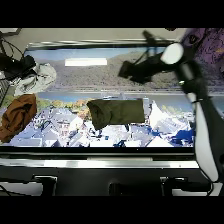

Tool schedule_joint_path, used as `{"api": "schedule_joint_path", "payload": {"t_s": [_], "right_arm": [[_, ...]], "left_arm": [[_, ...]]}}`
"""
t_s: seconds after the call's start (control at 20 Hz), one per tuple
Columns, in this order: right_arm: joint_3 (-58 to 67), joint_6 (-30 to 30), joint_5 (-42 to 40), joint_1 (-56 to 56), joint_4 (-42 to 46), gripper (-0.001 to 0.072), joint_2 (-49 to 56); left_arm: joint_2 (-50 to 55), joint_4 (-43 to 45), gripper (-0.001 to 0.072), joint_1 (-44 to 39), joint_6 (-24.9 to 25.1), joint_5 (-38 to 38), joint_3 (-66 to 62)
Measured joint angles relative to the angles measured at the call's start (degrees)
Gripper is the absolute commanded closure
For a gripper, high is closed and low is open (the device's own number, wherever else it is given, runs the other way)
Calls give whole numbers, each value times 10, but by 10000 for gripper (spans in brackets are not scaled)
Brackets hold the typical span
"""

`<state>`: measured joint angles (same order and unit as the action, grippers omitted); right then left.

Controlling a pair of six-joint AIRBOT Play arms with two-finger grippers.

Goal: Fold the clothes and pants, and hang the long-sleeved shirts on hangers.

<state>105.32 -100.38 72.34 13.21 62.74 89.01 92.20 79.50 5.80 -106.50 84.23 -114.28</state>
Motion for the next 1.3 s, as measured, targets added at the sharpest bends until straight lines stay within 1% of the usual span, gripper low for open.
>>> {"api": "schedule_joint_path", "payload": {"t_s": [0.1, 0.2, 0.3, 0.45, 0.55, 0.75, 1.0, 1.05, 1.1, 1.15, 1.2, 1.25, 1.3], "right_arm": [[-7, 37, 52, -87, -5, 102, -12], [-39, 76, 85, -168, -35, 102, -18], [-96, 118, 98, -230, -78, 103, -21], [-211, 183, 82, -281, -140, 106, -17], [-280, 220, 62, -290, -174, 130, -4], [-358, 276, 10, -276, -226, 135, 35], [-381, 306, -66, -232, -257, 147, 81], [-383, 309, -80, -224, -262, 179, 87], [-384, 310, -94, -215, -266, 181, 94], [-385, 313, -103, -208, -272, 214, 99], [-385, 314, -115, -200, -277, 285, 102], [-386, 314, -124, -193, -282, 423, 106], [-386, 314, -134, -186, -282, 636, 108]], "left_arm": [[0, 0, 691, 0, 0, 0, 0], [0, 0, 691, 0, 0, 0, 0], [0, 0, 691, 0, 0, -1, 0], [0, 0, 691, 0, 0, -1, 0], [0, 0, 691, 0, 0, -2, 0], [0, 0, 691, 0, 0, -2, 0], [0, 0, 691, 0, 0, -2, 0], [1, 0, 691, 0, 0, -2, 0], [1, 0, 691, 0, 0, -2, 0], [2, 0, 691, 0, 0, -2, 0], [2, 0, 691, 0, 0, -2, 0], [2, 0, 691, 0, 0, -2, 0], [2, 0, 691, 0, 0, -2, 0]]}}
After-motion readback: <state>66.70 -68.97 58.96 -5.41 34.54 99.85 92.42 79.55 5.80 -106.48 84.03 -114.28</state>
